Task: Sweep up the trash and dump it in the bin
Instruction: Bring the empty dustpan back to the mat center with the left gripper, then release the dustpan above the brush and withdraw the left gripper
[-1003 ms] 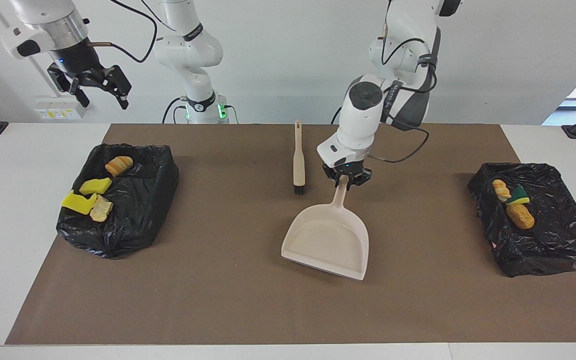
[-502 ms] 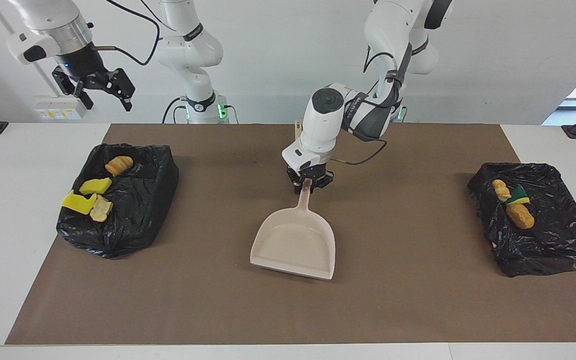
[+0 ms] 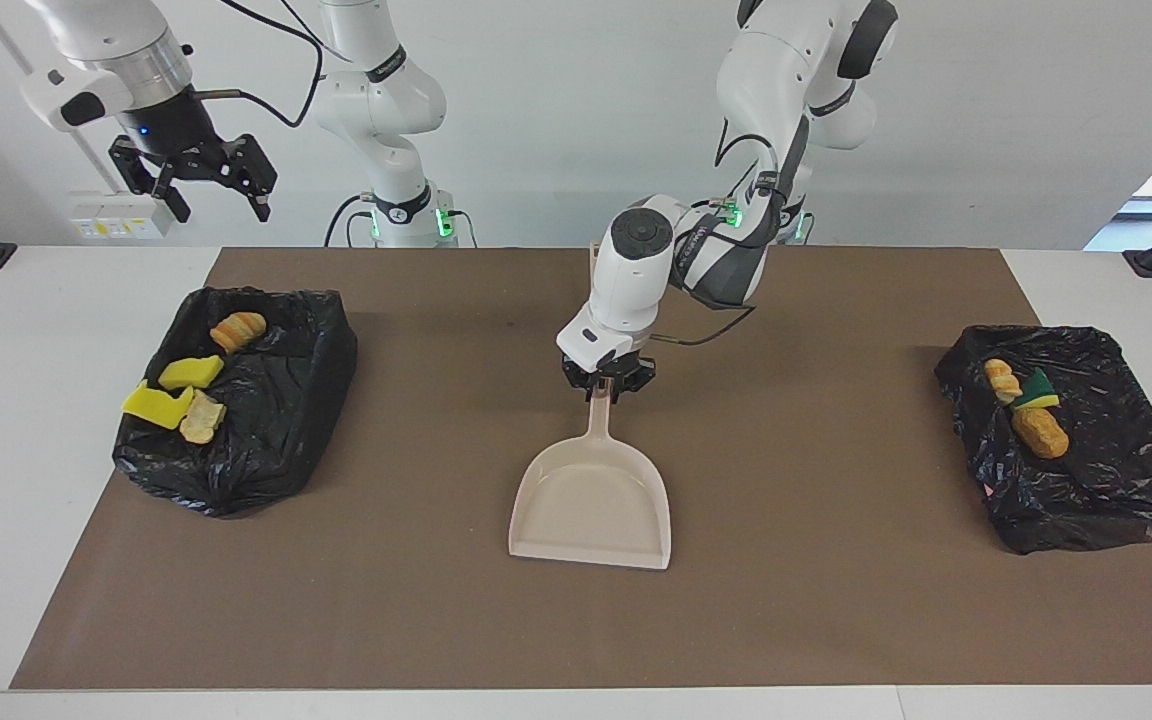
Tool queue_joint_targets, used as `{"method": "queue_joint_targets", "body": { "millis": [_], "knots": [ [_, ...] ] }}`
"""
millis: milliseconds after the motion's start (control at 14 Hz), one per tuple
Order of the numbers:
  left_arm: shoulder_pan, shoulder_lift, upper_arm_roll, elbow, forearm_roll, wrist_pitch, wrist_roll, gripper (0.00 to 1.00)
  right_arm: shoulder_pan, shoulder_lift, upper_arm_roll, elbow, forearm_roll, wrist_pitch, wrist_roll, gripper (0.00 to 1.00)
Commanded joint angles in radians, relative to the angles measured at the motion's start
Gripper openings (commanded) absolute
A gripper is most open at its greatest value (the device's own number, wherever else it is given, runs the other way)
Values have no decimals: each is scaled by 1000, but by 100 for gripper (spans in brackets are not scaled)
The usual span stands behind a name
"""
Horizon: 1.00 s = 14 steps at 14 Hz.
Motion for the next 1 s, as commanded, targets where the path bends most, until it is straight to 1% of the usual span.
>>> {"method": "queue_joint_targets", "body": {
  "millis": [0,215,287,430,502,573,788,931],
  "knots": [
    [32,-66,9,-1,-15,-42,-9,100,0,-28,1,-36,-14,27,-30,100],
    [68,-93,15,13,-15,-71,0,100,0,-28,1,-36,-15,33,-27,100],
    [99,-96,12,16,-13,-91,18,100,2,-28,1,-36,-15,33,-27,100],
    [151,-108,11,41,-13,-162,104,100,2,-28,1,-36,-14,32,-25,100],
    [176,-108,18,73,-15,-223,171,100,2,-28,1,-36,-15,33,-25,100],
    [222,-105,15,93,-21,-272,252,100,2,-28,1,-36,-14,32,-24,100],
    [341,-125,9,98,-47,-335,427,100,2,-28,1,-36,-14,32,-24,100],
    [403,-168,12,96,-60,-371,515,100,0,-28,1,-36,-14,32,-24,100]
  ]
}}
